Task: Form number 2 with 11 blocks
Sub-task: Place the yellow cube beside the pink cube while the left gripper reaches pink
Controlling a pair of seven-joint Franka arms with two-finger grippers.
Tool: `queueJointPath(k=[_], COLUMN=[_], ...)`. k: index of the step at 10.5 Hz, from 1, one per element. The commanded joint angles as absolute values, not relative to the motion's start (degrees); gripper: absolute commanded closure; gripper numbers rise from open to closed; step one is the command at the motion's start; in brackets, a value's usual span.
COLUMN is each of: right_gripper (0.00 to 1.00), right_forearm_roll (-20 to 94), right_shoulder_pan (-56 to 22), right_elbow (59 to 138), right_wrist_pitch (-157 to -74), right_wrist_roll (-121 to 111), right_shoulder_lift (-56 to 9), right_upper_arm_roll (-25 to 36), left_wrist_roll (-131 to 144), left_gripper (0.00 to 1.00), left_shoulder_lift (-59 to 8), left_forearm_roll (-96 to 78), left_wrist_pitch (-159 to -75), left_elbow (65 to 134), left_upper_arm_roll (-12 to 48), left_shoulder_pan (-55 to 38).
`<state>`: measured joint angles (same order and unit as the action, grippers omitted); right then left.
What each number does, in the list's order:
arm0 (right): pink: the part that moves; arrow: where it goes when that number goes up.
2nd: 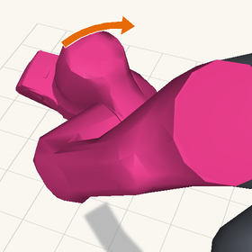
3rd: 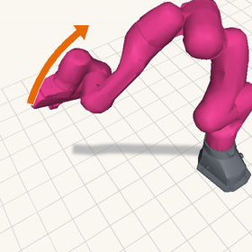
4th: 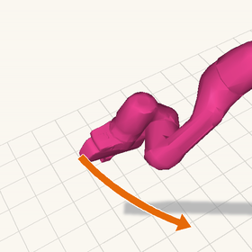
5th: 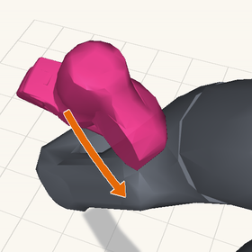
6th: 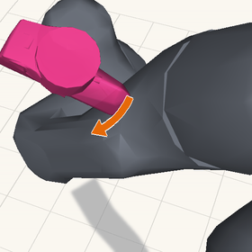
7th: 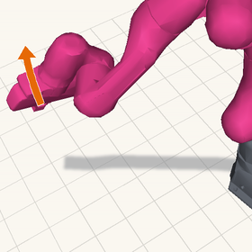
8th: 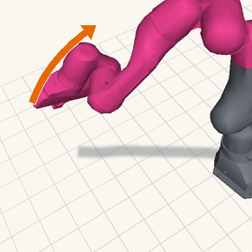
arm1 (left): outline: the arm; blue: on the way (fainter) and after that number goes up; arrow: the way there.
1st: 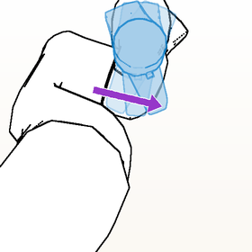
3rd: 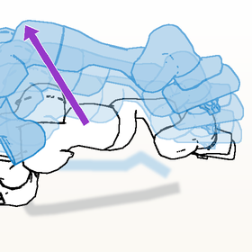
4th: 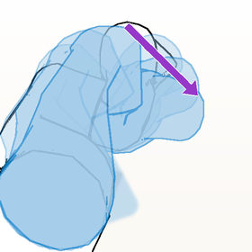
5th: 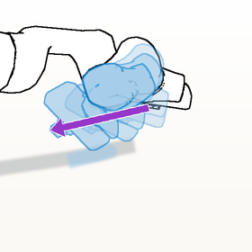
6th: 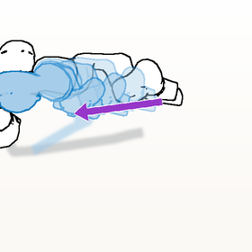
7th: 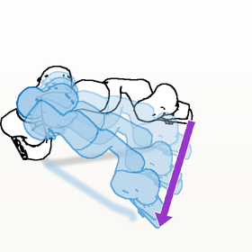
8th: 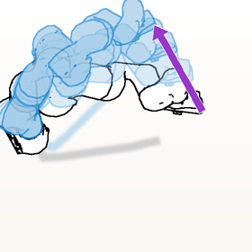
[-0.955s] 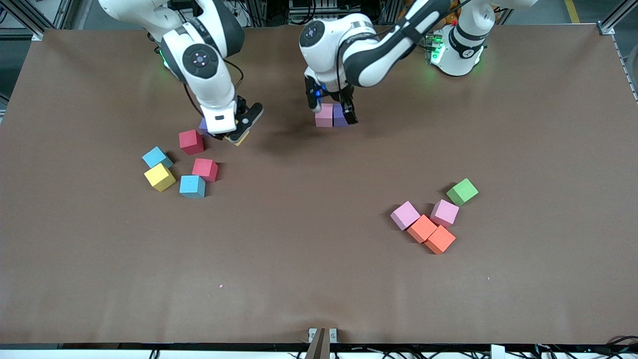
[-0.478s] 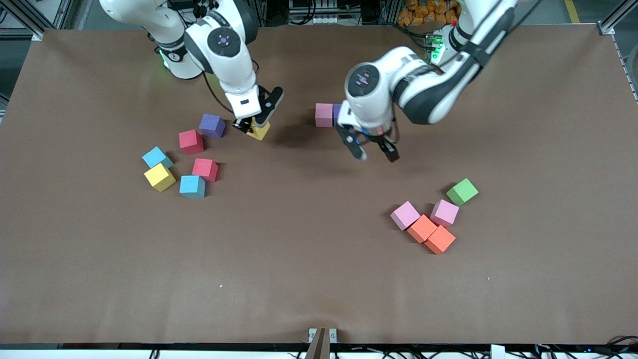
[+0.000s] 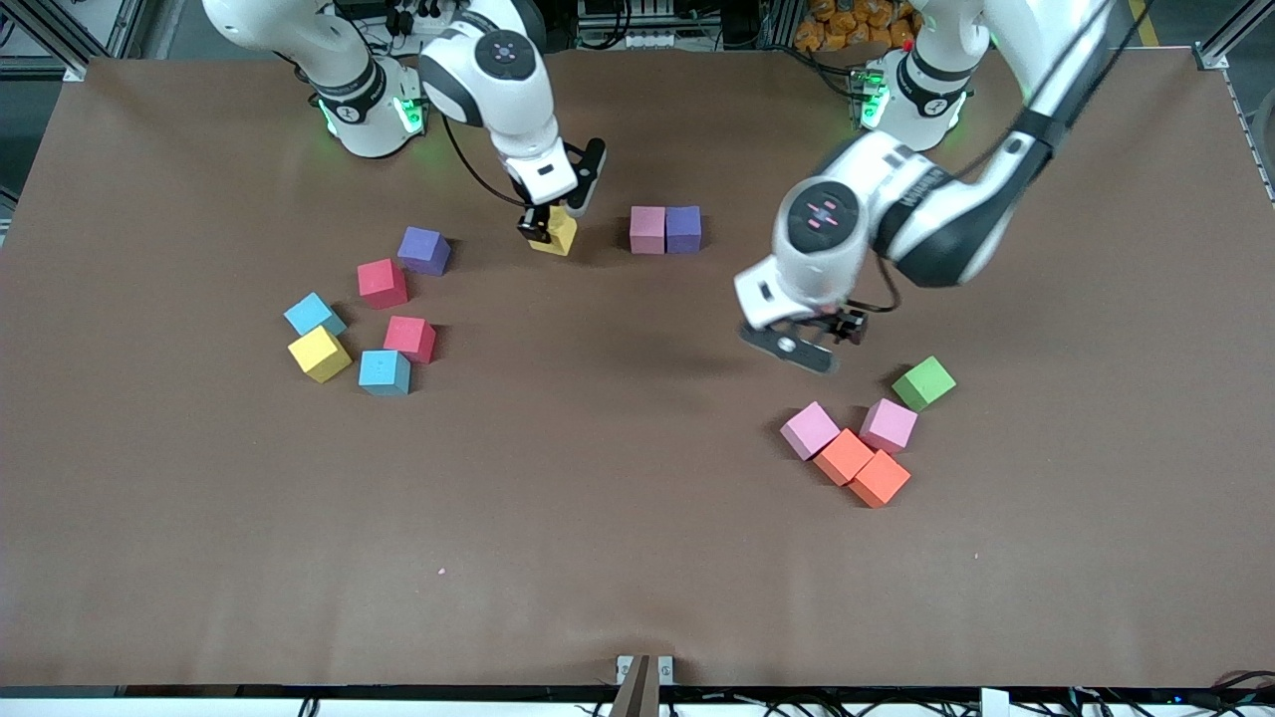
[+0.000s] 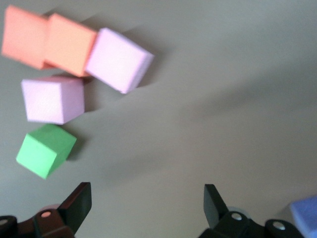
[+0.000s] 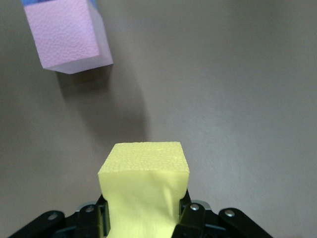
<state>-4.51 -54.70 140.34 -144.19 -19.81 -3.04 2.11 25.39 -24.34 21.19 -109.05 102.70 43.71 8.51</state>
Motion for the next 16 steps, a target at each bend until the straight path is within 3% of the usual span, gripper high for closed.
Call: queueJointPath(k=[1,6,10,16], right_gripper=[0.57,0.56,0.57,0.56], right_forearm_roll=[-6.6,-10.3,-9.9,-9.8], right_shoulder_pan=[-56.3,-57.4,-57.5,-57.4], right_elbow=[139.6,134.5,131.3,131.3], right_wrist_pitch=[-146.7,-149.4,-149.2,-148.6], right_wrist_roll=[-19.9,-19.5,-17.2,-15.4], right_shoulder_lift=[-6.5,-15.0,-17.6,-18.1], right_upper_arm_roll=[2.6,2.1,-1.4,-4.0], left_wrist_roll=[34.7,71.2,78.4,77.7], left_gripper=[0.00,0.00,0.00,0.00], left_shoulder_lift=[-27.5,-40.1,-40.3,-41.9], left_forearm_roll=[19.3,18.4,18.9,19.8], left_wrist_pitch=[-108.2,-109.2,-113.2,-121.3], left_elbow=[98.7,87.1,87.1,88.0], left_upper_arm_roll=[42.0,36.8,27.3,26.1], left_shoulder_pan=[10.4,4.5,-4.0,-3.4])
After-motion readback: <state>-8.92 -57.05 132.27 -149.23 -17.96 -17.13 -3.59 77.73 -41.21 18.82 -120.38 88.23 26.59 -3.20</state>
